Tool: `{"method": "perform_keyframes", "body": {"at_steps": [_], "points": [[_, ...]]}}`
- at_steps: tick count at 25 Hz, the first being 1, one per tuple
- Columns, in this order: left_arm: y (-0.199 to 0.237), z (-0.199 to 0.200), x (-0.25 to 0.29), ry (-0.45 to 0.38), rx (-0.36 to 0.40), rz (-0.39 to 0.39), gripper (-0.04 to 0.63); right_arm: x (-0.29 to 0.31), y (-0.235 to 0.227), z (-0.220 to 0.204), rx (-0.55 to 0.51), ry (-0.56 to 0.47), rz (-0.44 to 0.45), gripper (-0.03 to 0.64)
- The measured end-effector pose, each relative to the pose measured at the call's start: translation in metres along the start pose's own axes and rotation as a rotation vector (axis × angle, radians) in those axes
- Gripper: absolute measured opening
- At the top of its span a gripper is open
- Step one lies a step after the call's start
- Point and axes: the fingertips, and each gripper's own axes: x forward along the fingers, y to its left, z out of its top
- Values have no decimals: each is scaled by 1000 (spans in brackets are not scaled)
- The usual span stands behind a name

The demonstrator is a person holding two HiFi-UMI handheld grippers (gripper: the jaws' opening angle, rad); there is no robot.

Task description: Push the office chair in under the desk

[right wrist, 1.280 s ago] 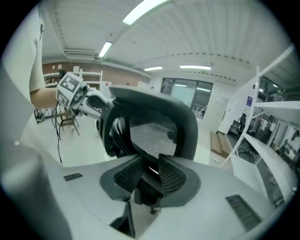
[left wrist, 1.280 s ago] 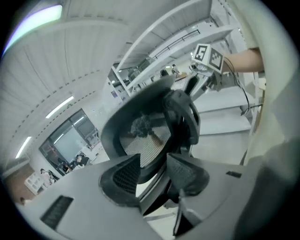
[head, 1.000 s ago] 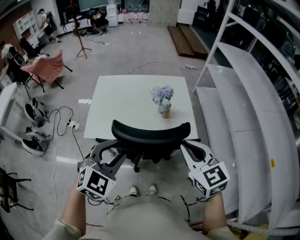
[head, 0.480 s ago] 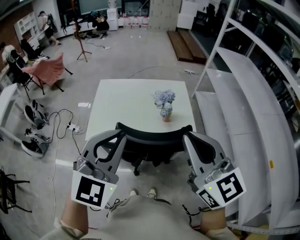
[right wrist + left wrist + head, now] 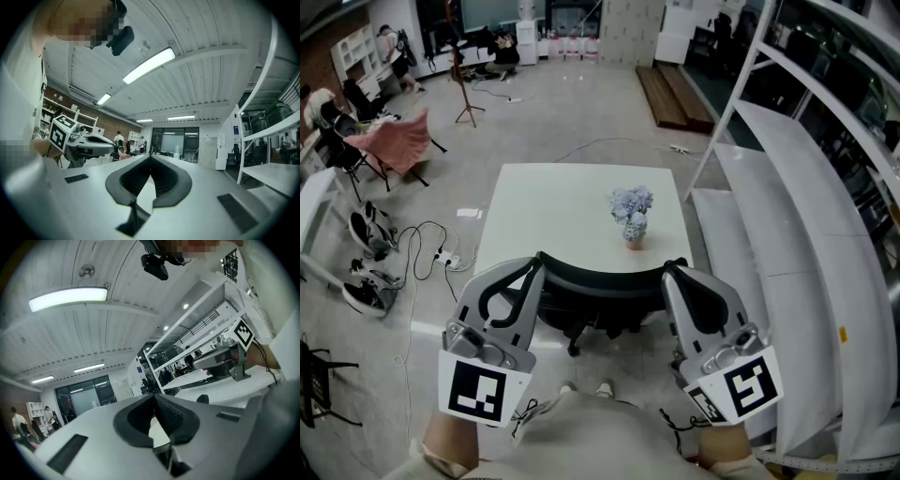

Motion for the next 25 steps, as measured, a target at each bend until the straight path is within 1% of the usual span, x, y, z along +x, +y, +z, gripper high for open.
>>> {"method": "perform_keyframes", "body": {"at_steps": [6,11,12,16,20,22,25], "points": [[-12,-25,12,25,-54,-23,9,8,-3,-28,-11,62,21,6],[-19,-42,18,51,-147,-30,9,10,-5,-51,45,110,45,6],[-20,-46,19,58,-149,-32,9,10,-5,-55,48,119,45,6],[-23,-57,23,80,-108,-39,9,12,-5,-69,55,149,47,6],[-27,-71,24,116,-132,-40,9,13,-4,-76,53,168,55,6],[-26,-75,24,129,-132,-40,8,14,-5,-77,44,170,52,6],[-25,-73,25,123,-126,-42,9,16,-3,-74,3,174,44,6]]}}
